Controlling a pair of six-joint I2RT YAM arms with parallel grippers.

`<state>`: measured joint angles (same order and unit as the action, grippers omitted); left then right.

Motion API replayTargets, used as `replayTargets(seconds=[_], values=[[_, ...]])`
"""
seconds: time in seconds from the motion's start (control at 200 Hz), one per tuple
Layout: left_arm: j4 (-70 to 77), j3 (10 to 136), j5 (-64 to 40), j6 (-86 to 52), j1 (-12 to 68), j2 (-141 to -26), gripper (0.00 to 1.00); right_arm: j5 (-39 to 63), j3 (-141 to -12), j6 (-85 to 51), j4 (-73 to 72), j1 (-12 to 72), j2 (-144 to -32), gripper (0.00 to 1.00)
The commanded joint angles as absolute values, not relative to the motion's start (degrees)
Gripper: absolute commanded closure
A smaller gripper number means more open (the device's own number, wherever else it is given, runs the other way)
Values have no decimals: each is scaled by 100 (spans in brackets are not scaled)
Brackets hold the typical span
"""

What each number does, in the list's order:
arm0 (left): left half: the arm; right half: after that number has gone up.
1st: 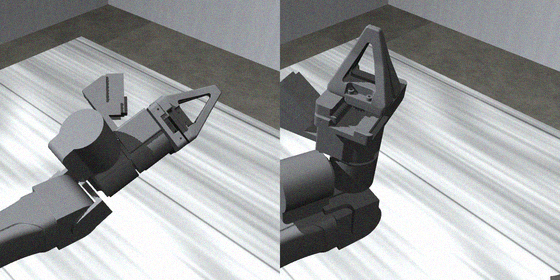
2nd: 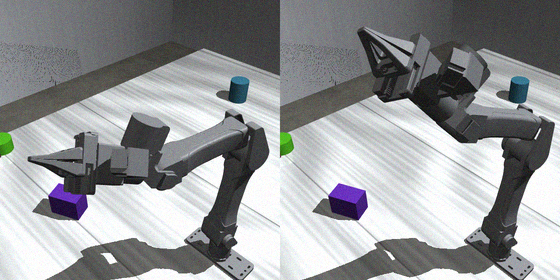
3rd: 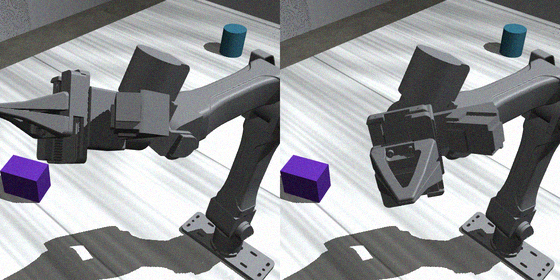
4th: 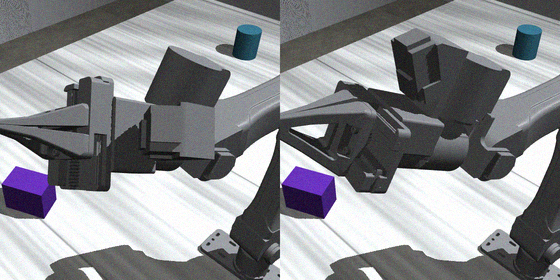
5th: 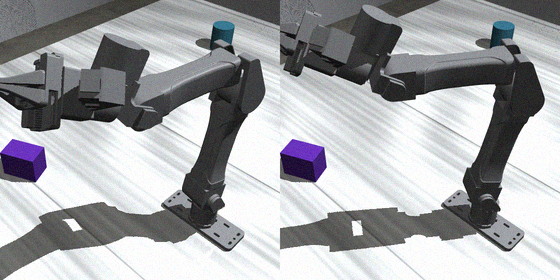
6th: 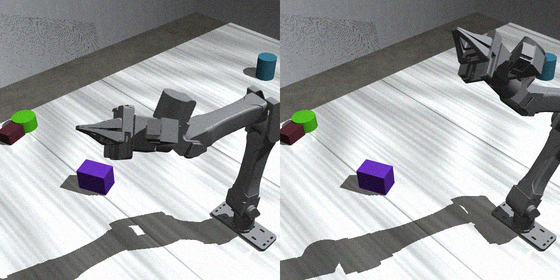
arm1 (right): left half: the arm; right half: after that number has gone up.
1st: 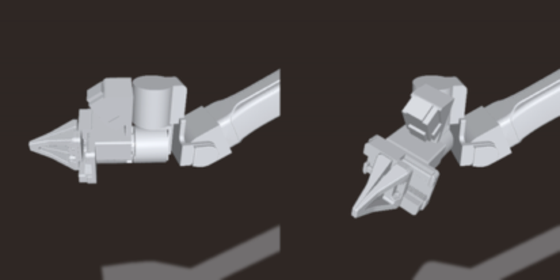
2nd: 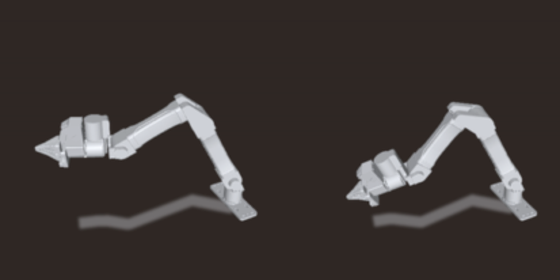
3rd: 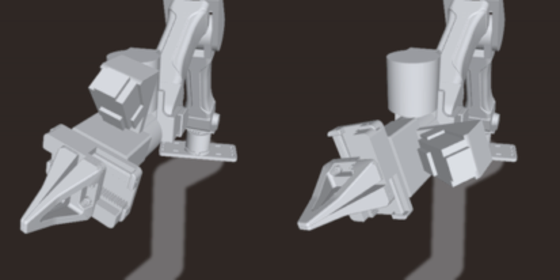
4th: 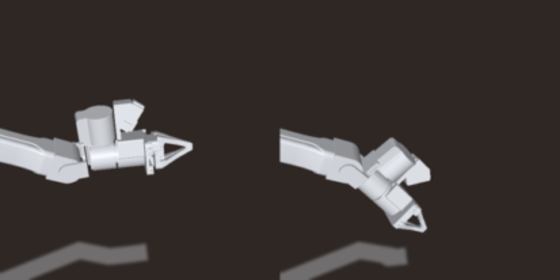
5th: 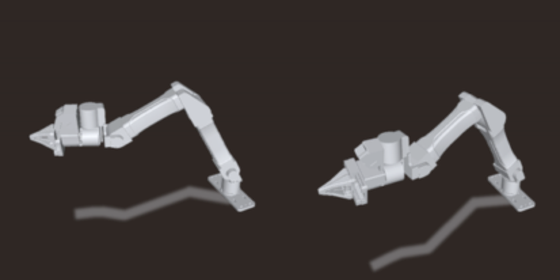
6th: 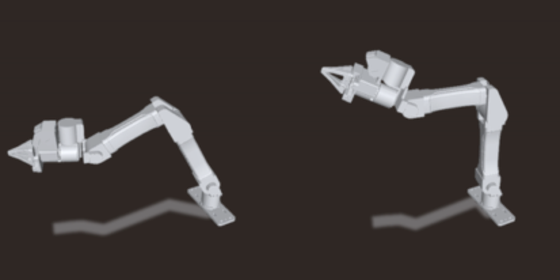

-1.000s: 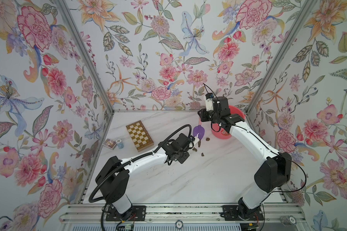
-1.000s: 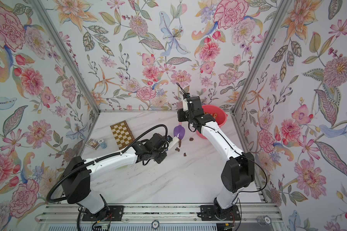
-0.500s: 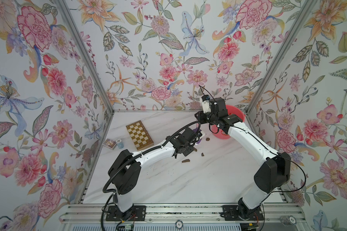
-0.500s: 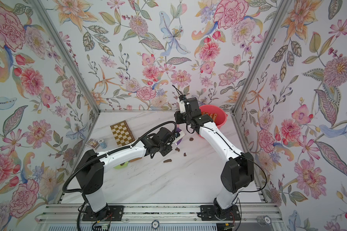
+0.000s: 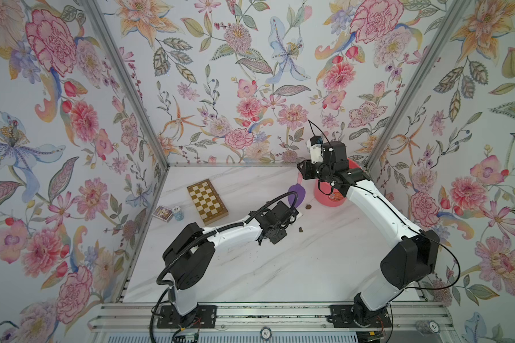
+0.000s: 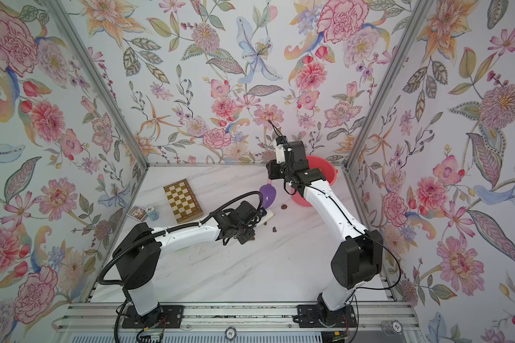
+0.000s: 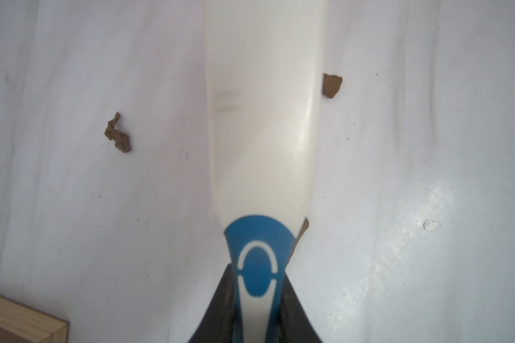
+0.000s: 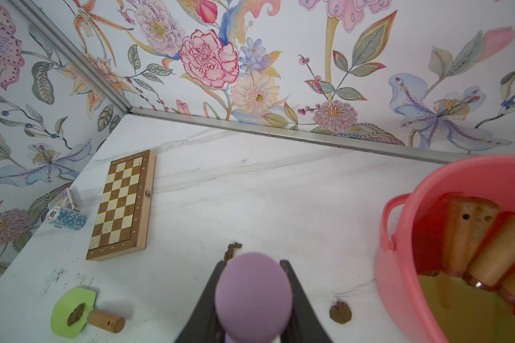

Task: Brush the soil off the hand trowel and place it into the bucket
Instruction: Brush off the soil from the hand trowel.

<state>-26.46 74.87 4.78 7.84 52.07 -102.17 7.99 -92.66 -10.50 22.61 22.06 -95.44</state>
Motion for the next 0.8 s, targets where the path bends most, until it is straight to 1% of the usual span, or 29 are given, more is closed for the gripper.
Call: replayTargets(seconds=[0.0,0.215,0.3,0.41,0.545,0.761,0.791], values=[[-2707,8025,603,663,5125,-9625,100,1041,-9494,-1095,2136,2219,-9456,85],[-2777,8556,884,1347,4973,-9985,100,1290,-9674,-989,2287,2250,-9541,85],[-2683,8629,924,1407,4833,-10202,100,1454,-9702,-916,2373,2241,-9523,88],[-2463,8518,876,1444,4689,-10405,100,1522,-9680,-881,2438,2225,-9441,87],[-2438,8308,658,1324,4730,-10632,100,1589,-9668,-888,2417,2124,-9311,88],[-2585,7742,483,1047,5139,-10535,100,1645,-9562,-970,1986,1771,-9209,89],[-2631,7690,477,834,5185,-10505,100,1692,-9586,-987,1934,1723,-9220,89]])
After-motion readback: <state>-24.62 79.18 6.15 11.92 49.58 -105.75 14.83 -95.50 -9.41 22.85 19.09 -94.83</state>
